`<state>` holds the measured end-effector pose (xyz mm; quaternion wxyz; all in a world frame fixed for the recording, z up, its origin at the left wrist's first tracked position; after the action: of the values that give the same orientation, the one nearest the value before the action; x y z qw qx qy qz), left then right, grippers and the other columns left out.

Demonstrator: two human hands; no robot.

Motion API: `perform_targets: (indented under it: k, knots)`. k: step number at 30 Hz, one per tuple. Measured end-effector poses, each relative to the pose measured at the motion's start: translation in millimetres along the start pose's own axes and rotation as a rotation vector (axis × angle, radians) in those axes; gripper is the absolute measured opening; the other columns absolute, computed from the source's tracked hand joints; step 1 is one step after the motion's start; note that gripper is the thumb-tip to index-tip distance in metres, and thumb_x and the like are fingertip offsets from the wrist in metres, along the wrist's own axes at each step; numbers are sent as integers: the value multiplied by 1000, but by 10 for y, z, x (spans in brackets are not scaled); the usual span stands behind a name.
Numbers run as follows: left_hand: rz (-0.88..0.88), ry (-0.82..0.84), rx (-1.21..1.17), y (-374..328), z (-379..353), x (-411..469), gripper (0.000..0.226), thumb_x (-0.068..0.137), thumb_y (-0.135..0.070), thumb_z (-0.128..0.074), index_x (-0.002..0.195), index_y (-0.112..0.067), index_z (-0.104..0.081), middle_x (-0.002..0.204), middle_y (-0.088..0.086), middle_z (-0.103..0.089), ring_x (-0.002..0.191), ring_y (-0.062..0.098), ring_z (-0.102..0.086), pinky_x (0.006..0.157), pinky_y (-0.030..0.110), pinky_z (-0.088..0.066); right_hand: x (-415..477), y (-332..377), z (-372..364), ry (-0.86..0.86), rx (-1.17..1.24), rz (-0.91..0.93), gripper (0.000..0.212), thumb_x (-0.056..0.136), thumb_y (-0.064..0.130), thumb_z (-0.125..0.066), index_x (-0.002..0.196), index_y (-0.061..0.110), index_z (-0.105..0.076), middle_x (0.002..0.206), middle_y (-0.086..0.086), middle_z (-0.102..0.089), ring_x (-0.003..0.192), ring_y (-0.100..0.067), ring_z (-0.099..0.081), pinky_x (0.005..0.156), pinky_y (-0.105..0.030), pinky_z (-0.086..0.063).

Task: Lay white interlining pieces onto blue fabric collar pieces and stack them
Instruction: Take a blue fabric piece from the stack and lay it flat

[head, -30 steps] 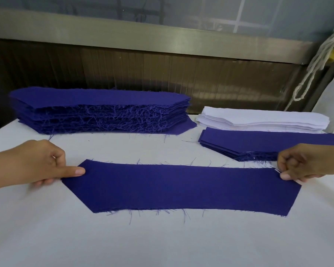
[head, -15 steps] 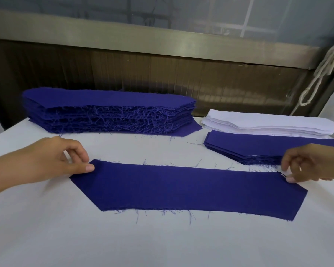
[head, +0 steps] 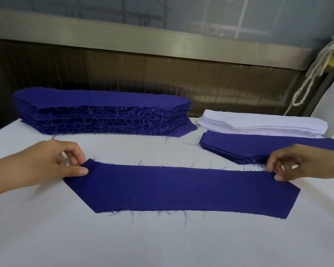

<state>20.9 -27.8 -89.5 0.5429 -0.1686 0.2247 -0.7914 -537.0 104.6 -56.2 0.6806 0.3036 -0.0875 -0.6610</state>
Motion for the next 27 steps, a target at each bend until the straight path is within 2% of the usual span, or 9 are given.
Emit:
perform_targets:
  k: [2, 3, 6, 8, 12, 18, 23, 27]
  knots:
    - [3, 0, -10, -5, -4, 1, 27, 54, -54, -84, 76, -50, -69, 76, -21, -68, 48, 5, -56, 61, 25, -51, 3, -2, -2, -3, -2, 10, 51, 61, 71, -78, 97, 35, -74, 86, 3, -71, 71, -5, -61, 69, -22, -50]
    - [7, 4, -26, -17, -1, -5, 33, 48, -61, -81, 77, -48, -70, 75, -20, -68, 48, 5, -56, 61, 25, -51, 7, -4, -5, -3, -4, 18, 49, 62, 69, -78, 96, 34, -73, 86, 3, -71, 70, -5, -60, 68, -21, -49]
    - [-7, 13, -74, -35, 17, -18, 68, 31, -91, -67, 81, -44, -71, 73, -17, -68, 48, 3, -55, 59, 23, -50, 17, -2, -10, -9, -11, 49, 47, 65, 65, -79, 95, 30, -73, 84, 5, -70, 68, -3, -58, 66, -19, -49]
    - [-35, 10, -82, -29, 25, -14, 84, 21, -100, -58, 81, -43, -71, 72, -17, -68, 49, 1, -54, 56, 16, -47, 14, 2, -11, -15, -29, 74, 47, 65, 66, -78, 94, 30, -72, 81, 9, -67, 68, -3, -56, 62, -16, -46]
    - [-90, 18, -109, -67, 42, -29, 84, 22, -101, -59, 79, -40, -73, 67, -16, -67, 49, -3, -52, 47, 6, -40, 19, 22, -27, -5, -48, 104, 40, 68, 61, -80, 94, 32, -72, 84, 7, -65, 70, -4, -55, 61, -16, -45]
    - [-124, 51, -104, -124, 81, -56, 79, 26, -100, -60, 76, -40, -74, 63, -14, -66, 48, -3, -52, 48, 6, -40, 21, 99, -23, -43, -17, 116, 10, 72, 36, -80, 79, 36, -73, 76, 10, -67, 68, -4, -59, 61, -15, -46]
    - [-132, 63, -104, -141, 78, -72, 80, 27, -100, -59, 74, -38, -75, 56, -11, -63, 50, -1, -51, 48, 6, -38, 21, 111, -16, -65, -54, 146, 4, 77, 34, -76, 76, 38, -75, 84, 11, -70, 81, -11, -64, 66, -16, -48]
    - [-128, 62, -93, -111, 71, -58, 82, 26, -100, -59, 75, -37, -75, 57, -10, -63, 49, -1, -50, 47, 7, -37, -1, 117, -13, -70, -47, 199, 11, 81, 34, -71, 83, 40, -80, 92, 11, -72, 90, -15, -67, 74, -19, -52]
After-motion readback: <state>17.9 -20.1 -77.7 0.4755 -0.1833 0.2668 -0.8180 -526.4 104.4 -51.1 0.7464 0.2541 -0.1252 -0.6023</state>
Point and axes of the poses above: each hand's wrist, its own x-axis towards the middle knuckle, its own z-axis out of the back of the hand, y = z × x, the point moved 2 cm from there along x, towards the middle knuckle
